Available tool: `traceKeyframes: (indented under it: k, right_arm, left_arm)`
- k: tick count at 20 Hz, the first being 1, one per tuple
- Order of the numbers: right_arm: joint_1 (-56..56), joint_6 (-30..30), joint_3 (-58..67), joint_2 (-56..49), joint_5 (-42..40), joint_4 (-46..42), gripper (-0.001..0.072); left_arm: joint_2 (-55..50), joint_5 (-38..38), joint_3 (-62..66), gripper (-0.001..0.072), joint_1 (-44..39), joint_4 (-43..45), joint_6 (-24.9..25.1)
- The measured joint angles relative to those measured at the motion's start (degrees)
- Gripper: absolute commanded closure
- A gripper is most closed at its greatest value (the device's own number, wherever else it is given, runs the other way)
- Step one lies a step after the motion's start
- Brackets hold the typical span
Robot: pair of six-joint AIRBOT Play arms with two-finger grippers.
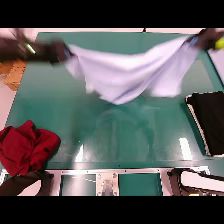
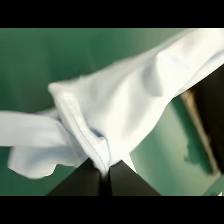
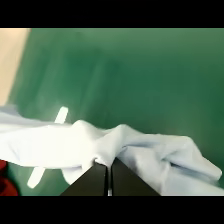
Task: Fold the shirts.
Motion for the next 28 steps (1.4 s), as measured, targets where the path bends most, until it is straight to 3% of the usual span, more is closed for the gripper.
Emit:
traceKeyframes:
  k: [5,10,18,24,28]
  right_arm:
    - [-3.3,0.2,12.7,13.2,-5.9,0.0,0.0699]
    - [-5.1,0.2,14.4,20.8,-12.7,-4.7,0.0699]
    - [-0.9,-0.5,-4.0,13.8,-15.1,-4.7,0.0699]
    - [9.7,-2.1,-14.2,-7.6,-15.6,-4.7,0.0698]
    - [12.6,-2.3,-15.4,-20.8,-16.0,-4.6,0.069]
  left_arm:
    - [1.4,-2.8,26.3,0.0682,0.2,-0.4,0.5]
    - [4.3,-4.0,31.1,0.0682,0.2,2.0,0.6]
    - [3.0,-4.8,11.5,0.0682,0.2,7.7,0.6]
    - [-6.5,1.6,-11.5,0.0682,0.2,10.8,0.7]
    - [-17.4,7.9,-18.8,0.0682,0.2,12.2,1.0]
